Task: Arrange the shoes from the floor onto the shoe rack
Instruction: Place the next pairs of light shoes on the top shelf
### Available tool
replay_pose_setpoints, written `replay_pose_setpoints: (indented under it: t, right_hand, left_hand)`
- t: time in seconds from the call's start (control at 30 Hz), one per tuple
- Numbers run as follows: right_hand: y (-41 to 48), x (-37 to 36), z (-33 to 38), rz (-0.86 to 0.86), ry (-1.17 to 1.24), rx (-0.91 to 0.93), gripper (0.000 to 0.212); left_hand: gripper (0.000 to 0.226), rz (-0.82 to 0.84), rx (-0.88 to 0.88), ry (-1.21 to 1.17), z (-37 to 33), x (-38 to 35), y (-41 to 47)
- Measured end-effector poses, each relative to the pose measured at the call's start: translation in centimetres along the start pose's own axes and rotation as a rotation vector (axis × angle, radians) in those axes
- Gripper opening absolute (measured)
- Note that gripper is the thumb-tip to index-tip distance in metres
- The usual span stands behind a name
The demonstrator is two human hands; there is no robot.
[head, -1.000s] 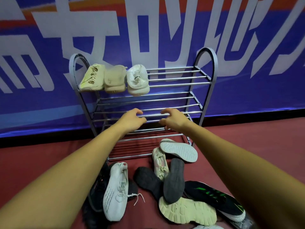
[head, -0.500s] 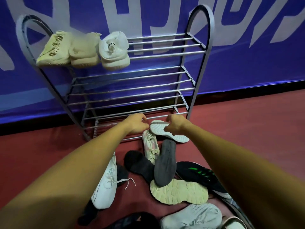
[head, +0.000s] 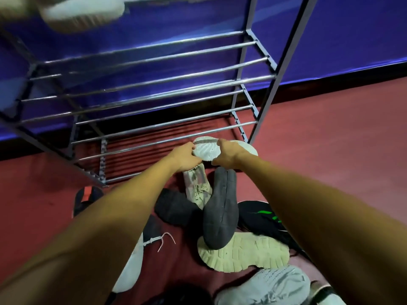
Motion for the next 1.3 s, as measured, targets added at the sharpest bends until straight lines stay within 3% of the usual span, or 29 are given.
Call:
replay_pose_setpoints:
  t: [0.1,0.23,0.33,0.43,0.63,0.77,1.0,1.17,1.3]
  right_hand:
    - [2.4,-0.7,-0.9,-0.015,0.022,-0.038,0.061]
    - [5.2,-1.4,-1.6,-0.048,0.075,-0.076,0.072]
    - [6.5,-2.4,-1.6,-0.011,0.107,-0.086,0.069]
    - [7.1,-2.9,-1.7,0.003,0.13,-0.096,0.071]
    - [6.4,-2.8,-1.8,-0.011,0.105,-0.084,0.075]
    - [4.9,-2.2,-2.2,-0.077,0.113,-0.061,0.06]
    - [-0.2,-0.3,-2.8,-0.076,0.145,-0.063,0.055]
    - [-4.8,2.1,-0.1,-0.04,0.183,-0.044,0.072]
    - [-8.2,4.1,2.8,-0.006,0.198,-0.04,0.057]
  left_hand:
    - [0.035,-0.044,0.08,-0.046,1.4,-0.9,2.2]
    - [0.059,-0.015,0.133,-0.131,1.9,-2.1,4.2]
    - [0.047,0.01,0.134,-0.221,1.5,-2.9,5.2]
    - [0.049,-0.017,0.165,-0.303,1.6,-3.0,5.6]
    - [0.035,-0.004,0.115,-0.318,1.6,-3.7,4.7]
    - [0.045,-0.001,0.094,-0.383,1.0,-3.8,3.6]
    - [0.044,-0.03,-0.044,-0.219,-1.8,-2.1,-0.3]
    - [0.044,-0.122,-0.104,-0.178,-3.2,1.6,-4.6]
    - [0.047,-0.205,-0.181,-0.104,-3.8,5.5,-8.9]
Point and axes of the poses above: each hand's wrist, its own y-axis towards the middle knuckle, its own x-axis out of the back of the hand, z = x × y, the point moved 6 cm from there along y, towards the middle knuckle, and after that the axes turned 12 degrees about y, right-handed, at the moved point
